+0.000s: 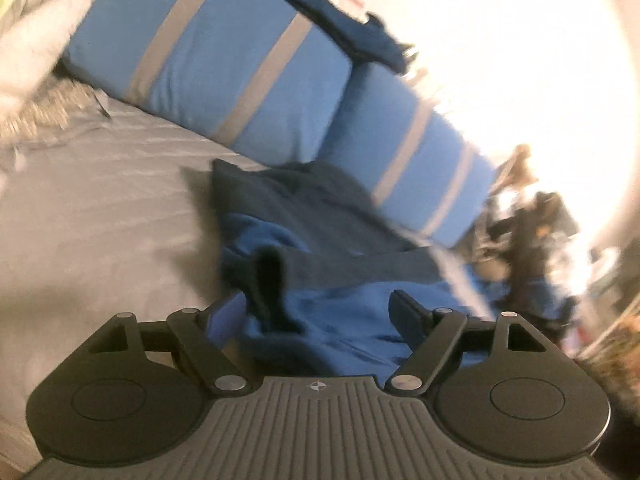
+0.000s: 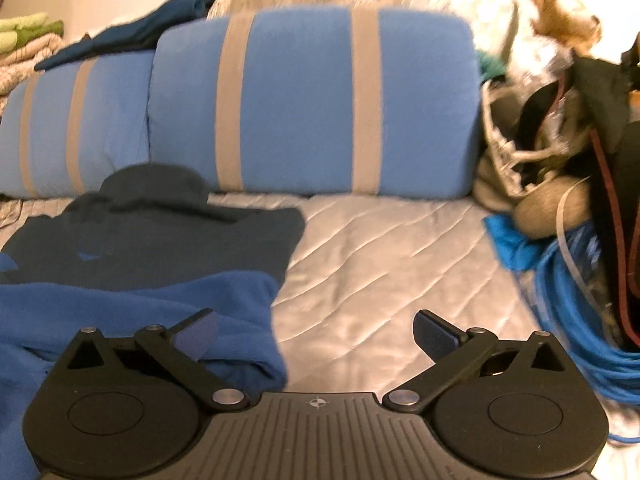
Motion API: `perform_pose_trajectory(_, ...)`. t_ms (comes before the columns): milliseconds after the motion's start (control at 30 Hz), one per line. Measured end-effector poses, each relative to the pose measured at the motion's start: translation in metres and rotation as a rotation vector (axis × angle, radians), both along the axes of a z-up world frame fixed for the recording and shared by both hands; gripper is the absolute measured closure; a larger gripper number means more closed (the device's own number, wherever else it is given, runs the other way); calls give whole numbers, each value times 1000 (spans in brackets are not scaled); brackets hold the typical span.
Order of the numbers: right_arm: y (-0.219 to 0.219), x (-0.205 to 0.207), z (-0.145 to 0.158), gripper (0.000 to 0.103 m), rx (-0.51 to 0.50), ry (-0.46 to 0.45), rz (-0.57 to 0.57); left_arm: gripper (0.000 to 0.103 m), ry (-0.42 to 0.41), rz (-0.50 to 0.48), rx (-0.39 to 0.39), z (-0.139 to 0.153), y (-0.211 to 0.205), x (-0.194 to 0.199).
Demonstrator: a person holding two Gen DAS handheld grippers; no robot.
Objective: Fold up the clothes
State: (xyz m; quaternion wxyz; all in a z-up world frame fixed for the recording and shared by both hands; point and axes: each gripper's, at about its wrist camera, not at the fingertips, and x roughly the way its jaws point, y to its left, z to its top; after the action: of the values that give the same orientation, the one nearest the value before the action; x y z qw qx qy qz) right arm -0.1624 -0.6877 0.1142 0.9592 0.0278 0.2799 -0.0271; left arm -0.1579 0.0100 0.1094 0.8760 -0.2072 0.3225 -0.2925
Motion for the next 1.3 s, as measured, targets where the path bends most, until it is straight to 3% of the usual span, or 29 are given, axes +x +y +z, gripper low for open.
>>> perform_pose_trajectory(200,-18,-37,14,0,-8,-68,-22,24,32,-86,-157,-20,18,-36)
perform_pose_trajectory(400,-34,-68,29,0,73,-83,-26,25,105,-111,-252,-44,18,-59)
perform_pose_trajectory(500,-40,-81,37,0,104,-95,-33,41,151,-105,-296,-56,15,-66)
perform_pose_trajectory(667,-44,-103,42,0,99,-97,-40,70,204,-26,-284,-59,15,-73)
perform_pose_trajectory(800,-47,-119,44,0,103,-98,-47,79,207,-41,-266,-48,10,-80)
perform_pose_trajectory(833,-48,-123,44,0,104,-100,-47,86,206,-48,-265,-46,9,-82)
perform_pose_trajectory(967,-50,-136,45,0,121,-106,-51,93,185,-60,-278,-38,5,-90)
perform_pose_trajectory(1133,-53,-148,47,0,160,-101,-49,98,139,22,-347,-16,19,-87)
perform_pose_trajectory(1300,-56,-162,47,0,239,-82,6,98,100,121,-282,1,39,-68)
